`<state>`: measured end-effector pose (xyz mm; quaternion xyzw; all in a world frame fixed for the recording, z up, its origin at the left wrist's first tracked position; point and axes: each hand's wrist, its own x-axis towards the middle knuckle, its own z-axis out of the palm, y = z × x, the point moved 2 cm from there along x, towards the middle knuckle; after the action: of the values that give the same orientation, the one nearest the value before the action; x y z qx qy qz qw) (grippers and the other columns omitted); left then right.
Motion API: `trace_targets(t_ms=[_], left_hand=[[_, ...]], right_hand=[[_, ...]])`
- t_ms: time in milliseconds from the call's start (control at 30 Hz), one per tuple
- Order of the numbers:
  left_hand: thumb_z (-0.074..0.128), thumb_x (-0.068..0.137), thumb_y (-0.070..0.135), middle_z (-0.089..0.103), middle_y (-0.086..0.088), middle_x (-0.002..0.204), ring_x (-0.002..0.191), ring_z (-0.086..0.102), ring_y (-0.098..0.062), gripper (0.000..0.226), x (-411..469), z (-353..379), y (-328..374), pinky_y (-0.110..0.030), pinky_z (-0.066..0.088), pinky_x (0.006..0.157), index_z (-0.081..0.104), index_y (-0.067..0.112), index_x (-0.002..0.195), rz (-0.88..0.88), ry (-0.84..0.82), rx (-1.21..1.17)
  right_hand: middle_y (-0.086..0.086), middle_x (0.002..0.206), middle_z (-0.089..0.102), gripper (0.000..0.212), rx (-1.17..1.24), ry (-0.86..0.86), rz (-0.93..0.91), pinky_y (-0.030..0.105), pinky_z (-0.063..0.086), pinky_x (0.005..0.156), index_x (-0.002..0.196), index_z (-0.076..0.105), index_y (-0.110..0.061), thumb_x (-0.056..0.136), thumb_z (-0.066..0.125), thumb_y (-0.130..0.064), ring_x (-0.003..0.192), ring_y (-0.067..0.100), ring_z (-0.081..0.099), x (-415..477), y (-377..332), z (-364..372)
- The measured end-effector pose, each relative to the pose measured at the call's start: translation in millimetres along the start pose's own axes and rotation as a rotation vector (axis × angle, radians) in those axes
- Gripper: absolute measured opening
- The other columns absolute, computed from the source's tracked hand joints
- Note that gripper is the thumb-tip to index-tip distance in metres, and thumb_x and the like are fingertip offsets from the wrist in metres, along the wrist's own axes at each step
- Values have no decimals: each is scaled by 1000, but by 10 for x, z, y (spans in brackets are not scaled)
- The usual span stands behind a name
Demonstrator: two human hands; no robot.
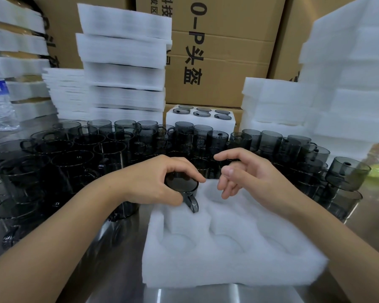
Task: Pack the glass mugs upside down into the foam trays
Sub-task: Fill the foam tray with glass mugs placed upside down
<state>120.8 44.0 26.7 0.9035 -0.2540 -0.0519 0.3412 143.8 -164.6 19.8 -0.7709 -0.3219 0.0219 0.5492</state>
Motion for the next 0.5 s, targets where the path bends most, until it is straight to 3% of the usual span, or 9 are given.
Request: trace_targets(t_ms=[133,267,500], left_hand=[[57,68,25,58,25,114,114,52,5,43,10,23,-10,-26,39,102,66,39,108,-16,21,-51],[51,95,35,57,24,126,120,48,8,31,77,101,-3,-25,36,107,60,37,125,7,108,-62],[36,102,30,32,25,149,138,24,7,40,130,237,-70,-29,17,118,40,38,142,-40,-57,201]], right_hand=[[5,77,71,45,5,-5,-1,21,51,64,107,59,-28,70,60,-53,67,17,67,1,0,9],[5,78,71,43,-6,-15,-3,21,50,65,107,59,-29,72,58,-54,68,16,68,5,11,2],[6,76,70,29,-14,-9,5,20,50,64,106,60,-25,80,59,-39,66,15,67,5,11,8]])
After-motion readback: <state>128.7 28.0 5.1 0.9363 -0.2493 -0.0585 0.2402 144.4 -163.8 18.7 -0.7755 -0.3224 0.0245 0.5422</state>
